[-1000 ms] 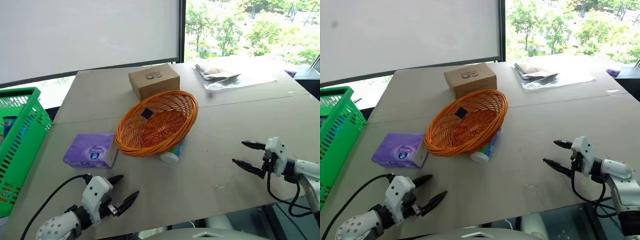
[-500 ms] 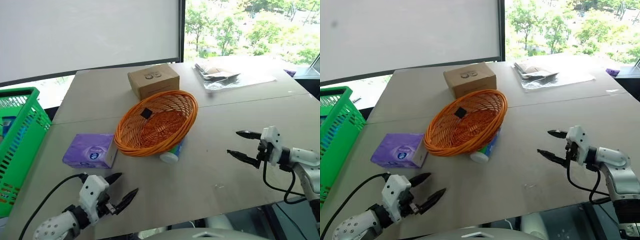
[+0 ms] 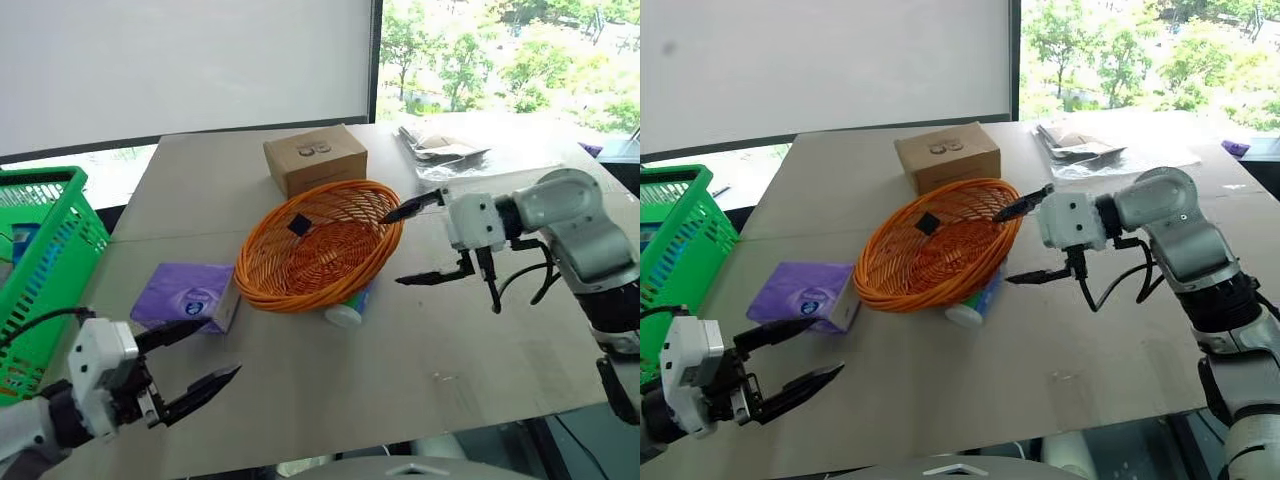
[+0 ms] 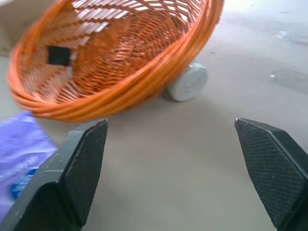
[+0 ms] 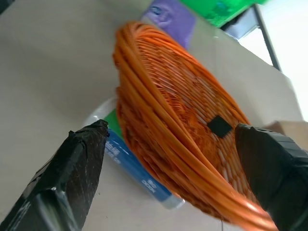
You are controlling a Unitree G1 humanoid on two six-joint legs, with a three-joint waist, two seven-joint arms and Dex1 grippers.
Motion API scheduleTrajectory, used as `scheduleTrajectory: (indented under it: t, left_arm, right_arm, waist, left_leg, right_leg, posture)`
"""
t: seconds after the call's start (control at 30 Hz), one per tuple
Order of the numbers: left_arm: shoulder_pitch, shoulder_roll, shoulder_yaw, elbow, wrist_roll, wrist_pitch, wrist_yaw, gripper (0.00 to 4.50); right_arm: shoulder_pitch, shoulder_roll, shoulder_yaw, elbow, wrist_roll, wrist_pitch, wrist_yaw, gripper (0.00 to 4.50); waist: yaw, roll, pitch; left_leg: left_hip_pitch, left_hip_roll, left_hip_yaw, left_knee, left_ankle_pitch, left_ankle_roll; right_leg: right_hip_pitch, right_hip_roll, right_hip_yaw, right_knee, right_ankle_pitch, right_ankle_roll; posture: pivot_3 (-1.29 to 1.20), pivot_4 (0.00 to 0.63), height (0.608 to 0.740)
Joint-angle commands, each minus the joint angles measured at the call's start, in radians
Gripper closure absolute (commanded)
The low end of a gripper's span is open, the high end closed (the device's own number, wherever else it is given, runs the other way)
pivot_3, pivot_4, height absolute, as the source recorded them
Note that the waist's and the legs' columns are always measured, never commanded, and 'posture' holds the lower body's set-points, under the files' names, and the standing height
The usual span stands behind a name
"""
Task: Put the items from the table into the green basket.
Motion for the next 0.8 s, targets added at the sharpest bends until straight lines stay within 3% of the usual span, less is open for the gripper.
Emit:
scheduleTrajectory:
  t: [0.03, 0.33, 0.5, 0.7, 0.8]
  left_arm:
    - [0.052, -0.029, 0.097, -0.043, 0.032, 0.003, 0.013, 0.16]
    - [0.147, -0.128, 0.226, -0.092, 0.005, 0.074, 0.096, 0.16]
    - [0.137, -0.136, 0.223, -0.124, -0.049, 0.099, 0.124, 0.00]
    - [0.099, -0.104, 0.209, -0.115, -0.063, 0.118, 0.127, 0.00]
    - [0.064, -0.080, 0.204, -0.107, -0.076, 0.132, 0.130, 0.00]
  right_arm:
    - [-0.055, 0.034, 0.025, 0.072, -0.054, -0.112, 0.029, 0.00]
    - [-0.106, 0.060, 0.068, 0.199, -0.123, -0.240, 0.072, 0.00]
    - [-0.132, 0.042, 0.114, 0.262, -0.239, -0.314, 0.053, 1.46]
    - [-0.128, 0.010, 0.102, 0.278, -0.260, -0.328, 0.057, 4.11]
    - [-0.138, -0.016, 0.058, 0.271, -0.247, -0.296, 0.027, 4.13]
  waist:
    - [0.013, 0.000, 0.000]
    - [0.078, -0.001, -0.001]
    - [0.100, -0.002, -0.001]
    - [0.118, -0.001, -0.001]
    - [0.127, -0.001, -0.001]
  left_leg:
    - [0.000, 0.000, 0.000, 0.000, 0.000, 0.000]
    - [0.000, 0.000, -0.003, 0.000, 0.000, 0.000]
    - [-0.001, 0.000, -0.004, 0.000, 0.000, -0.001]
    - [-0.002, 0.000, -0.004, 0.001, 0.000, -0.001]
    - [-0.006, 0.000, -0.004, 0.001, 0.000, -0.001]
  right_leg:
    - [0.000, 0.000, 0.000, 0.000, 0.000, 0.000]
    - [0.000, 0.000, -0.003, 0.000, 0.000, 0.000]
    - [0.000, 0.000, -0.004, 0.000, 0.000, 0.000]
    - [-0.001, 0.001, -0.004, 0.000, 0.000, 0.000]
    - [-0.005, 0.001, -0.004, 0.000, 0.000, 0.000]
  posture:
    - [0.37, 0.000, 0.740]
    - [0.42, 0.000, 0.740]
    - [0.45, 0.000, 0.740]
    - [0.43, 0.000, 0.740]
    - [0.43, 0.000, 0.740]
